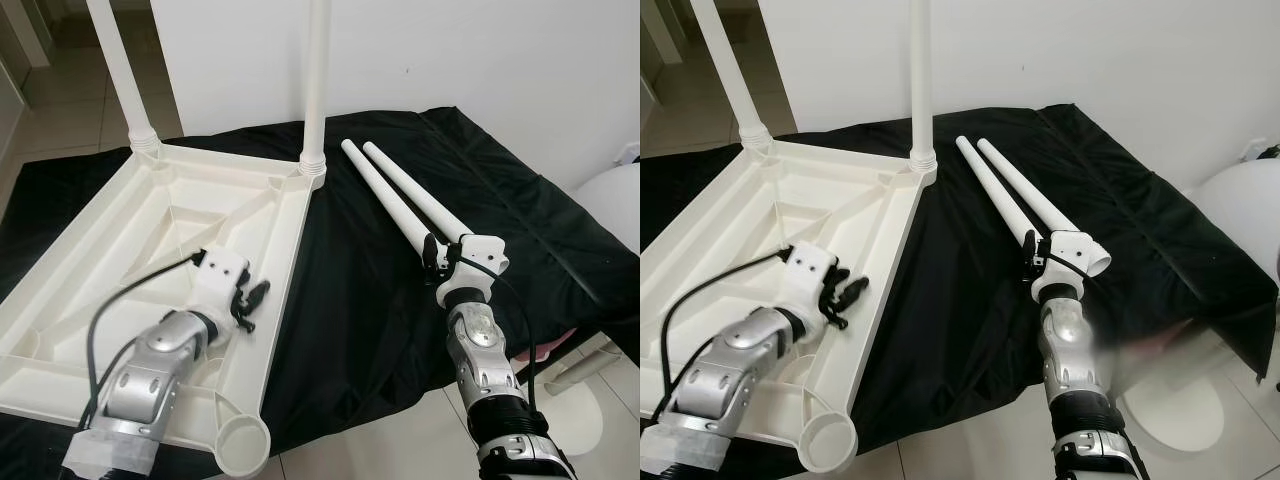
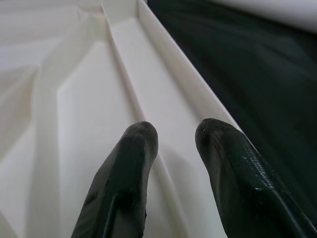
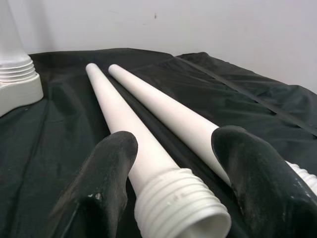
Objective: Building children table
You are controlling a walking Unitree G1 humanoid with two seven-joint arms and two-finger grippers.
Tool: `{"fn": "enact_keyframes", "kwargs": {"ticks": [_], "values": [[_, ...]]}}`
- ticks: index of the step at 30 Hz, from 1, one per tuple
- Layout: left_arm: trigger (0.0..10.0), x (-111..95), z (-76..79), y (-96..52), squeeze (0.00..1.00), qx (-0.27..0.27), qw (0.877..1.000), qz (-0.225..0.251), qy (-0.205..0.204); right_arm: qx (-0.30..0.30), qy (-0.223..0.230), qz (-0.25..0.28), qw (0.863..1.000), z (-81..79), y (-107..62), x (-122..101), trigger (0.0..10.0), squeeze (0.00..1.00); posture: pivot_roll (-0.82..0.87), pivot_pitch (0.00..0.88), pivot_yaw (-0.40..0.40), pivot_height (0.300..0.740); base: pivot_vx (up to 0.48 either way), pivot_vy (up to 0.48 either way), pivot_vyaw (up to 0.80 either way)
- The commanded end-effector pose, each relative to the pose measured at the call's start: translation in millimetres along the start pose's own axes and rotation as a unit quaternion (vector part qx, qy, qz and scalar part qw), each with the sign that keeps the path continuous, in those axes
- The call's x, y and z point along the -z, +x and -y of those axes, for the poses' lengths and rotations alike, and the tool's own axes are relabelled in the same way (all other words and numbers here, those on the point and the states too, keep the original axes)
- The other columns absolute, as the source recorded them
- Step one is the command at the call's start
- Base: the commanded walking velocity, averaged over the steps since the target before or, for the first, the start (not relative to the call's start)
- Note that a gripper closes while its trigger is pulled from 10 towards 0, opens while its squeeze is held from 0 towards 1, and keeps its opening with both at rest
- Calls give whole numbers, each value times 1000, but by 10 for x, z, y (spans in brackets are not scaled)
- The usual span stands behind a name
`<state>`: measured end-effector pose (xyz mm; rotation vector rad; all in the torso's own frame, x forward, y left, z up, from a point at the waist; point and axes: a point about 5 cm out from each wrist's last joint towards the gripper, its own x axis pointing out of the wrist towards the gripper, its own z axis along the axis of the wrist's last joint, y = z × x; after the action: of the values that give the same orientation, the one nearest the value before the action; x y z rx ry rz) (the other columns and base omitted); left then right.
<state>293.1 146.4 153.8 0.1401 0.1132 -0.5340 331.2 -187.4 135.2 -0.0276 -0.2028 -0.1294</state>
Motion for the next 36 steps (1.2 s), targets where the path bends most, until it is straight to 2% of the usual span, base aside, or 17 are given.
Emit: {"fn": "enact_keyframes", "kwargs": {"ticks": [1,3,6,7,8,11,14,16,17,18,20,25,26,27,28,30,36], "values": [[10000,-118,-126,-81,0,-5,999,30,21,5,2,-4,1000,2,-15,24,10000,0,4,66,-18,740,0,0,0],[10000,-137,-240,-137,0,-20,999,31,36,4,4,-6,1000,-15,-21,32,10000,0,8,70,-20,740,0,0,0],[10000,-139,-260,-147,0,-23,999,30,38,4,4,-6,1000,-19,-23,34,10000,0,8,70,-20,740,0,0,0],[10000,-146,-418,-229,0,-39,997,30,62,0,4,-6,1000,-39,-27,34,10000,0,11,74,-20,740,0,0,0],[10000,-146,-418,-229,0,-39,997,30,62,0,4,-6,1000,-39,-27,34,10000,0,11,74,-20,740,0,0,0],[10000,-154,-566,-332,0,-56,994,30,93,-3,4,-6,1000,-48,-35,34,10000,0,18,78,-27,740,0,0,0],[10000,-157,-619,-387,0,-60,993,31,99,-4,4,-5,1000,-48,-36,33,10000,0,21,81,-27,740,0,0,0],[10000,-133,-708,-532,0,-51,994,28,96,-11,2,-6,1000,-59,-44,38,10000,0,27,84,-23,740,0,0,0],[10000,-98,-727,-585,0,-44,996,19,81,-14,2,-7,1000,-65,-50,46,10000,0,27,84,-23,740,0,0,0],[10000,-56,-732,-640,1000,-32,997,9,72,-17,0,-8,1000,-73,-60,56,10000,0,28,84,-23,740,0,0,0],[10000,-29,-734,-677,1000,-25,997,2,67,-19,0,-9,1000,-80,-70,62,10000,0,26,86,-21,740,0,0,0],[10000,66,-730,-787,1000,-4,993,-41,107,-19,-1,-9,1000,-60,-81,62,10000,0,30,92,-20,740,0,0,0],[10000,77,-730,-811,675,4,992,-46,115,-19,-2,-10,1000,-52,-82,65,10000,0,34,93,-19,740,0,0,0],[10000,90,-700,-877,0,33,988,-63,136,-19,-3,-11,1000,-40,-85,75,10000,0,35,91,-17,740,0,0,0],[10000,90,-700,-877,0,33,988,-63,136,-19,-3,-11,1000,-40,-85,75,10000,0,35,91,-17,740,0,0,0],[10000,146,-628,-977,0,86,982,-103,134,-19,-6,-13,1000,-23,-87,89,10000,0,39,82,-14,740,0,0,0],[10000,232,-597,-1096,0,117,967,-157,161,-15,-3,-11,1000,-30,-60,84,10000,0,47,57,-10,740,0,0,0]]}}
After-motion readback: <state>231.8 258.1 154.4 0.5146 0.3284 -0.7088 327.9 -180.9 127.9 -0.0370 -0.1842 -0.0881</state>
